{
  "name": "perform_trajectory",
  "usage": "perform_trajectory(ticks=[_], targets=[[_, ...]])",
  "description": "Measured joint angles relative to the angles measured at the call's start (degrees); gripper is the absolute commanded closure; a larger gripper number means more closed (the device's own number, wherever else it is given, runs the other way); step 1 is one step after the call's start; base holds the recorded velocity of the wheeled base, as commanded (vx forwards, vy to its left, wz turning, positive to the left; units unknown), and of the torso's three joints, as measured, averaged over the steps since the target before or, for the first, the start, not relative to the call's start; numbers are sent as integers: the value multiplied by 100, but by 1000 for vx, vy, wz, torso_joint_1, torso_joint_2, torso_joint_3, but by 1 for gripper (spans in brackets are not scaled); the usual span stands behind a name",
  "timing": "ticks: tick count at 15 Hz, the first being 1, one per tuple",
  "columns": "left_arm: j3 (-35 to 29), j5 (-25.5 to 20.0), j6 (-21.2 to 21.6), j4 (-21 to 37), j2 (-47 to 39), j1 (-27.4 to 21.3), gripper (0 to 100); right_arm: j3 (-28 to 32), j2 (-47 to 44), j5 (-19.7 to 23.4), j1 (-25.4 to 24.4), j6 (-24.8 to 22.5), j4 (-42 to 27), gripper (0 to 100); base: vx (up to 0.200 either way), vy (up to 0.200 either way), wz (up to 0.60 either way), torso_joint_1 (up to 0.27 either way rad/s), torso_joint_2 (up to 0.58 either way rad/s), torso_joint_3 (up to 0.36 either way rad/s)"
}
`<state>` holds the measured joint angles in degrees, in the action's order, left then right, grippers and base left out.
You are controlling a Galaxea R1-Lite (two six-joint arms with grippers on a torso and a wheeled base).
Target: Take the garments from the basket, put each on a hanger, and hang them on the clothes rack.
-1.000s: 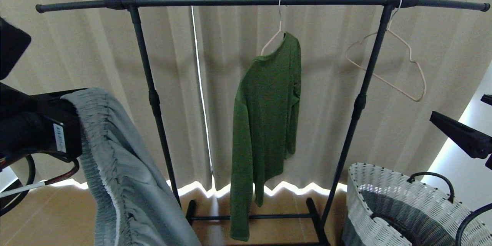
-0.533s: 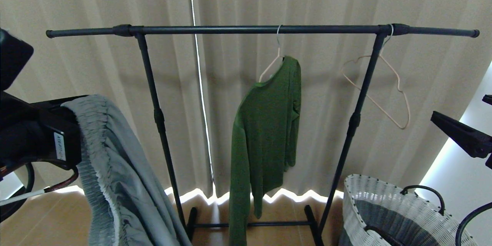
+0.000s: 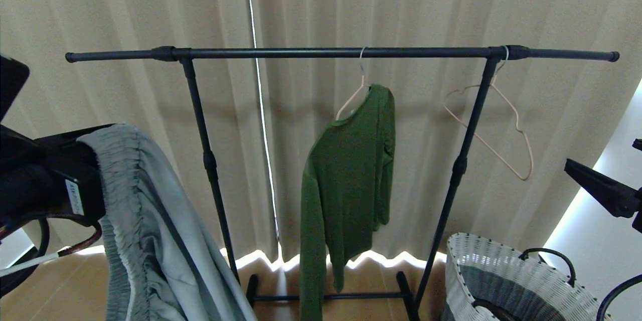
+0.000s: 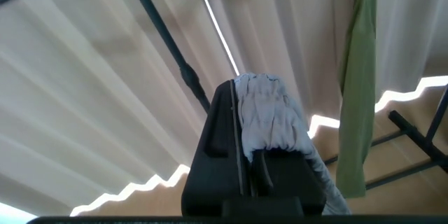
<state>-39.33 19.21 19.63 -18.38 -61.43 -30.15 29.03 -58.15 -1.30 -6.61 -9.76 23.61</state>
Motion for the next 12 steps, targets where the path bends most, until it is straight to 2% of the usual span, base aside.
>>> perform_trajectory(ticks=[8, 12], targets=[[160, -26, 87, -63, 123, 9, 100, 16, -100, -11, 49, 2, -2, 0, 0, 0, 0, 0, 0, 0], [196, -26, 87, -61, 143, 9, 100, 38, -98, -11, 49, 2, 0, 0, 0, -200, 0, 2, 0, 4]])
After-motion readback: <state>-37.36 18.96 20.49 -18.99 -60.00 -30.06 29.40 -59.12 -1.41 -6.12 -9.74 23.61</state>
